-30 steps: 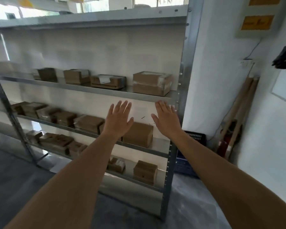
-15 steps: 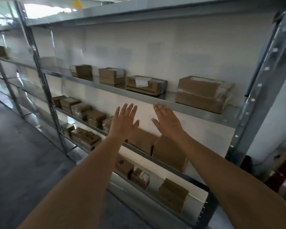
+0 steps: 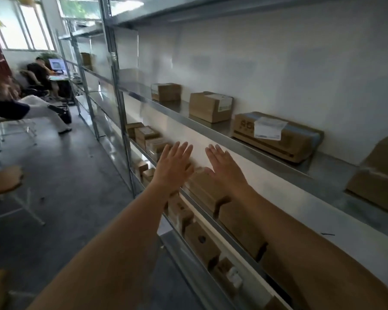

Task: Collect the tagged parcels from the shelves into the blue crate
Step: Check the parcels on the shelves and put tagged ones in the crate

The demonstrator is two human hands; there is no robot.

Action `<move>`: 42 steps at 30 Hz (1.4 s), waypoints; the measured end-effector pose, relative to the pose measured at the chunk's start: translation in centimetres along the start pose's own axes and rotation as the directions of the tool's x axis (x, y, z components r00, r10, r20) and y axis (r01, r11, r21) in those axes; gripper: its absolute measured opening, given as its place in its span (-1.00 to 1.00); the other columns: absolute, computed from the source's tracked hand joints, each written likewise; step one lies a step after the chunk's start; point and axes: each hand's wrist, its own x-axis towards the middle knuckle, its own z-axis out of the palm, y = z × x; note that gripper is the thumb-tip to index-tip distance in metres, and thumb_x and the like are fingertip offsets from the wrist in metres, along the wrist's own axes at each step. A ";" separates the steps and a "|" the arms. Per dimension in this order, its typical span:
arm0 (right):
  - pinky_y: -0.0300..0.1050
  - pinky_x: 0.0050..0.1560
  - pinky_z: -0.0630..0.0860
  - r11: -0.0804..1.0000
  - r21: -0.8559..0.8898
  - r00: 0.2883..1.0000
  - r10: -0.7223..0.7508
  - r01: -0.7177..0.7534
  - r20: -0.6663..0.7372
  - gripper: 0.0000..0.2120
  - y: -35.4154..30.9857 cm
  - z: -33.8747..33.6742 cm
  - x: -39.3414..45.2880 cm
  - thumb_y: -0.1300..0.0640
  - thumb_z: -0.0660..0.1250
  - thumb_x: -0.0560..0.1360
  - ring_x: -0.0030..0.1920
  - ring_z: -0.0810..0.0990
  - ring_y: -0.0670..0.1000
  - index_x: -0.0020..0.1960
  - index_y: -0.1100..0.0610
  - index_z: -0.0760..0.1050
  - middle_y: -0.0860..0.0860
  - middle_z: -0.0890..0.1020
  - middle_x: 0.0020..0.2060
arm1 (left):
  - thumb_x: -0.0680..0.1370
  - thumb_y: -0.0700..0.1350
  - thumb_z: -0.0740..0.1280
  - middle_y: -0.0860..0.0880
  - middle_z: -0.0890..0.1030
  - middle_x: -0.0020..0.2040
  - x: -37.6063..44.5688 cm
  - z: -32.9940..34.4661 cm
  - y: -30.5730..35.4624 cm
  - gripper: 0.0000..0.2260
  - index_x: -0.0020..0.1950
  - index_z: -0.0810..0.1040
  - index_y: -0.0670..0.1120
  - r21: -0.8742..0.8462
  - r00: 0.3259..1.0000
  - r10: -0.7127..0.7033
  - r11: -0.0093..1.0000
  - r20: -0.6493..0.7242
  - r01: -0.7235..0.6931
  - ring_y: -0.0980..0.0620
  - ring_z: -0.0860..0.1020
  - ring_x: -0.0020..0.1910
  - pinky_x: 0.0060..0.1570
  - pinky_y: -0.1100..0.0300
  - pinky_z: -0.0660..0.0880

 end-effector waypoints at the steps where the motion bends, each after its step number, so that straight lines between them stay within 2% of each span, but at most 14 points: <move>1: -0.03 0.52 -0.13 1.000 0.017 1.000 -0.004 0.004 -0.003 -0.43 -0.4 0.4 1.4 -0.03 0.03 0.68 0.58 -0.07 0.09 0.58 0.18 -0.05 0.12 0.00 0.58 | 0.62 0.14 0.01 -0.06 0.03 0.58 0.9 0.6 -1.1 -0.42 0.58 -0.04 -0.05 0.001 1.000 0.000 1.000 0.001 0.000 -0.06 -0.03 0.56 0.52 -0.08 -0.08; 8: -0.01 0.54 -0.11 0.993 0.118 1.000 -0.002 0.002 0.003 -0.44 -3.5 4.6 11.1 -0.02 0.02 0.67 0.58 -0.07 0.07 0.58 0.17 -0.02 0.10 0.02 0.58 | 0.63 0.16 0.01 -0.06 0.02 0.59 5.6 4.7 -10.6 -0.41 0.58 -0.05 -0.05 0.029 0.999 -0.031 0.999 0.027 0.030 -0.07 -0.05 0.56 0.52 -0.12 -0.06; 14: 0.02 0.56 -0.06 0.981 0.193 1.000 -0.003 -0.002 0.022 -0.42 -7.1 8.4 21.7 -0.06 0.04 0.66 0.58 -0.07 0.05 0.59 0.15 -0.02 0.08 0.02 0.58 | 0.63 0.15 0.00 -0.04 0.00 0.59 9.4 7.7 -20.9 -0.42 0.58 -0.06 -0.05 -0.045 0.987 -0.155 0.987 0.046 0.157 -0.03 -0.08 0.56 0.52 -0.10 -0.09; 20: 0.01 0.55 -0.10 0.963 0.269 0.998 -0.028 0.011 0.061 -0.42 -8.8 13.2 31.3 -0.04 0.04 0.66 0.58 -0.09 0.04 0.59 0.13 -0.05 0.06 0.01 0.58 | 0.64 0.15 0.00 -0.03 -0.04 0.59 14.8 12.3 -28.3 -0.42 0.58 -0.08 -0.04 -0.035 0.975 -0.206 0.977 0.084 0.210 -0.03 -0.12 0.56 0.52 -0.07 -0.14; 26: 0.05 0.56 -0.07 0.960 0.269 0.991 -0.101 0.073 0.092 -0.39 -9.4 17.9 42.4 -0.08 0.04 0.66 0.58 -0.08 0.06 0.59 0.15 -0.06 0.07 -0.01 0.58 | 0.63 0.15 0.05 -0.03 0.00 0.59 22.2 17.2 -35.1 -0.40 0.58 -0.07 -0.04 -0.025 0.971 -0.225 0.973 0.077 0.228 -0.04 -0.09 0.56 0.53 -0.08 -0.12; 32: -0.02 0.53 -0.13 0.944 0.319 0.983 -0.130 0.084 0.128 -0.43 -11.2 22.0 52.3 -0.03 0.05 0.66 0.58 -0.07 0.06 0.59 0.14 -0.02 0.07 0.02 0.58 | 0.62 0.17 0.04 -0.03 0.01 0.58 27.5 21.3 -42.9 -0.40 0.58 -0.04 -0.04 -0.014 0.953 -0.275 0.960 0.124 0.279 -0.04 -0.08 0.56 0.52 -0.09 -0.09; 36: -0.06 0.52 -0.17 0.960 0.242 0.970 -0.181 0.140 0.159 -0.44 -13.5 24.7 58.5 -0.03 -0.03 0.67 0.58 -0.10 0.05 0.59 0.16 -0.07 0.07 -0.02 0.58 | 0.63 0.16 0.03 -0.05 0.00 0.59 29.9 24.0 -48.6 -0.41 0.58 -0.06 -0.05 0.010 0.947 -0.286 0.958 0.143 0.288 -0.05 -0.08 0.56 0.52 -0.12 -0.09; 42: 0.00 0.54 -0.11 0.957 0.281 0.982 -0.115 0.069 0.149 -0.43 -16.4 28.4 68.8 -0.04 0.01 0.67 0.58 -0.10 0.05 0.59 0.12 -0.07 0.04 -0.03 0.59 | 0.63 0.17 0.04 -0.06 0.00 0.59 34.4 28.1 -58.3 -0.41 0.58 -0.04 -0.05 -0.037 0.945 -0.277 0.957 0.175 0.287 -0.07 -0.08 0.56 0.51 -0.14 -0.08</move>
